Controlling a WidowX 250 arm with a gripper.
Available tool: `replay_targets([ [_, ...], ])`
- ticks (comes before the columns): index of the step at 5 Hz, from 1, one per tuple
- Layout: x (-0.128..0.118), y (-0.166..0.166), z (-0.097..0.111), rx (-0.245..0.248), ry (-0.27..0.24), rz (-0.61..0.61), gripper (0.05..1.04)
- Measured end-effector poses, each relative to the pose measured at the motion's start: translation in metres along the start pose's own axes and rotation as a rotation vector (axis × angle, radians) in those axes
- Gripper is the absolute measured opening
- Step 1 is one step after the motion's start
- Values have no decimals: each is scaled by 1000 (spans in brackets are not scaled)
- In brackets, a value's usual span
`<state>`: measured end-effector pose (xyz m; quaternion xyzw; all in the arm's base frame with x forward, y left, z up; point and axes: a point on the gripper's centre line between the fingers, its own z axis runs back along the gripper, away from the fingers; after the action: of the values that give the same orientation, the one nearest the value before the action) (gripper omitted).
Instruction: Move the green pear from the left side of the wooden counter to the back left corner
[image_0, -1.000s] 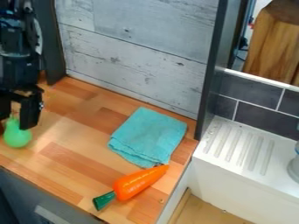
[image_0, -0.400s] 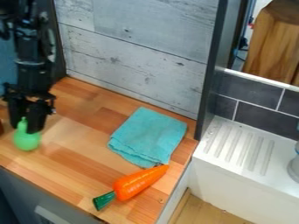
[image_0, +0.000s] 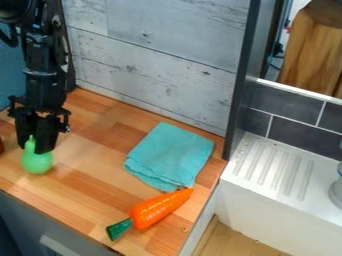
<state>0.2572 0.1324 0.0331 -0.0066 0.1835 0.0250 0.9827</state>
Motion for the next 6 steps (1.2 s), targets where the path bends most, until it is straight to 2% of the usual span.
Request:
replay_targets([
  [1, 2, -2, 20, -25, -31, -31, 450],
  [2, 6, 6, 53, -26, -79, -41, 449],
  [3, 4, 34, 68, -32, -113, 24, 449],
  [4, 14, 48, 67, -15, -112, 60, 449],
  [5, 17, 67, 71, -22, -122, 89, 449],
  [6, 20, 82, 70, -51, -155, 87, 449],
])
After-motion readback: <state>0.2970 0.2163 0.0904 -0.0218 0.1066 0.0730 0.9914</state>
